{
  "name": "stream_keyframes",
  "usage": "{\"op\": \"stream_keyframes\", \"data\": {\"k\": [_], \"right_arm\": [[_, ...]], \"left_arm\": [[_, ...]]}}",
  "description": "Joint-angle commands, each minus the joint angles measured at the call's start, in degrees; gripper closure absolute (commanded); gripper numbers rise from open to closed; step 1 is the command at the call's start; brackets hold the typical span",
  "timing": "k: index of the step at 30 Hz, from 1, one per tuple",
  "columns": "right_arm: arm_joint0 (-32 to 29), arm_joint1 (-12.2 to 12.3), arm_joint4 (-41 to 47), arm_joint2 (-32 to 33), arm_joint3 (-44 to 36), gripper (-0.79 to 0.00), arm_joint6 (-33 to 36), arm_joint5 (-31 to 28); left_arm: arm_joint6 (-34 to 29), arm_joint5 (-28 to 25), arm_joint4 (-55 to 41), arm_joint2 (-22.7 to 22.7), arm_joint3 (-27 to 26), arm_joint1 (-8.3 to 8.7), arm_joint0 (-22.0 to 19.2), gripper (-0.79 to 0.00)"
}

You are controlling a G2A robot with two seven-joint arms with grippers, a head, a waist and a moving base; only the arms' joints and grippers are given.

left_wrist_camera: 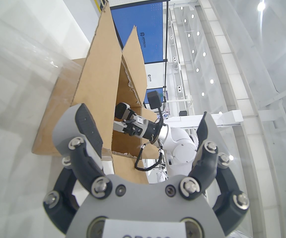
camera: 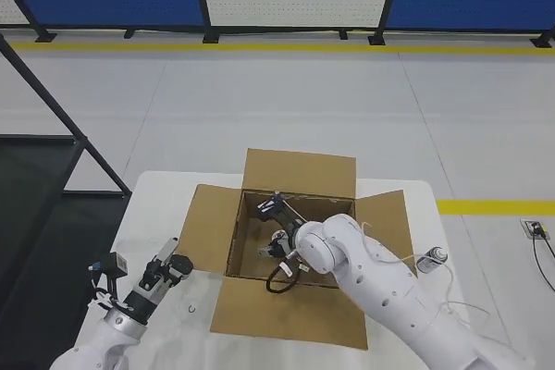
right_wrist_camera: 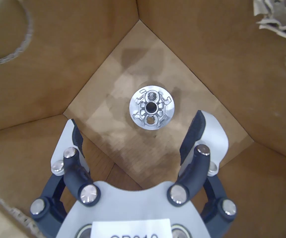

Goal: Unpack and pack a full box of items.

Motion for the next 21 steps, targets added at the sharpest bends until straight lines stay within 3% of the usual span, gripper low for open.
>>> {"op": "stream_keyframes", "data": {"k": [1,9,10,12,16,18,21], "right_arm": [[1.11,-0.99,0.56,-0.65,3.52,-0.785,-0.84,0.36],[4.0,-4.92,1.3,-3.37,13.06,-0.776,-3.09,1.3],[4.22,-5.35,1.38,-3.62,13.91,-0.61,-3.19,1.23],[4.65,-6.14,1.57,-3.98,15.49,-0.422,-3.43,1.04],[5.48,-7.59,2.51,-4.29,18.49,-0.206,-2.78,0.65],[5.91,-8.18,2.75,-4.35,19.85,-0.022,-2.78,0.09],[6.38,-8.87,3.14,-4.2,21.23,0.0,-3.18,-1.29]], "left_arm": [[0.0,0.0,0.0,0.0,0.0,0.0,0.0,-0.785],[0.0,0.0,0.0,0.0,0.0,0.0,0.0,-0.785],[0.0,0.0,0.0,0.0,0.0,0.0,0.0,-0.785],[0.0,0.0,0.0,0.0,0.0,0.0,0.0,-0.785],[0.0,0.0,0.0,0.0,0.0,0.0,0.0,-0.785],[0.0,0.0,0.0,0.0,0.0,0.0,0.0,-0.785],[0.0,0.0,0.0,0.0,0.0,0.0,0.0,-0.785]]}}
